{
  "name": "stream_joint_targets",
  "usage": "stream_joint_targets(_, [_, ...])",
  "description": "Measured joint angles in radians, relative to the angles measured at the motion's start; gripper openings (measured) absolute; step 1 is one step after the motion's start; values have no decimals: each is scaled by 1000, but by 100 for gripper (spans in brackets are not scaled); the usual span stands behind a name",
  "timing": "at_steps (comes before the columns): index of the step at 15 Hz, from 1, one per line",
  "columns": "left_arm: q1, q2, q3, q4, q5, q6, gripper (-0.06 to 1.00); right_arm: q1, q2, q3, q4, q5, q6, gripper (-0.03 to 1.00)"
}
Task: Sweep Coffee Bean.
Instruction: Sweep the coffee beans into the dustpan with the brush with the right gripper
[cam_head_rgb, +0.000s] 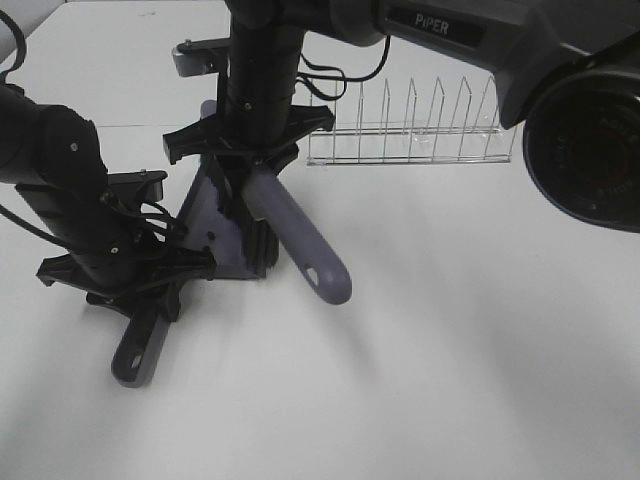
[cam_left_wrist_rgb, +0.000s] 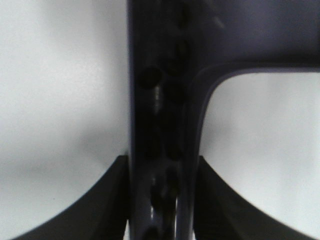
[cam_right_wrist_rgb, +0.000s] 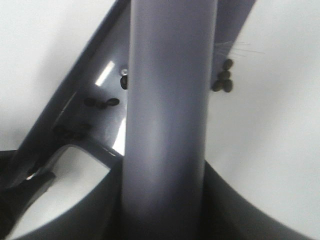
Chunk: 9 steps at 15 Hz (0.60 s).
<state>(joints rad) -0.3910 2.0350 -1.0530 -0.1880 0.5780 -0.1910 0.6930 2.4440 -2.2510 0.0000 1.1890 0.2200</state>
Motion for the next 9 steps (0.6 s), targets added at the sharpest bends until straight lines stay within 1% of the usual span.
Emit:
stream_joint_targets(1, [0, 0, 0, 0, 0, 0, 34, 0, 0, 0, 0, 0, 0, 31])
stream_joint_targets(3, [0, 2, -3, 0, 3, 0, 34, -2, -23, -12, -99, 30, 0, 31])
stream_joint_targets(4, [0, 2, -3, 0, 3, 0, 34, -2, -41, -13, -159, 31, 0, 31])
stream_joint_targets(5, [0, 2, -3, 0, 3, 0, 34, -4, -70, -13, -264, 32, 0, 31])
stream_joint_targets(6, [0, 2, -3, 0, 3, 0, 34, -4, -70, -13, -264, 32, 0, 31])
stream_joint_targets(7, [0, 2, -3, 0, 4, 0, 34, -10, -88, -13, -322, 32, -1, 31])
stream_joint_targets(9, [0, 2, -5, 0, 5, 0, 34, -40, -89, 5, -317, 30, -1, 31])
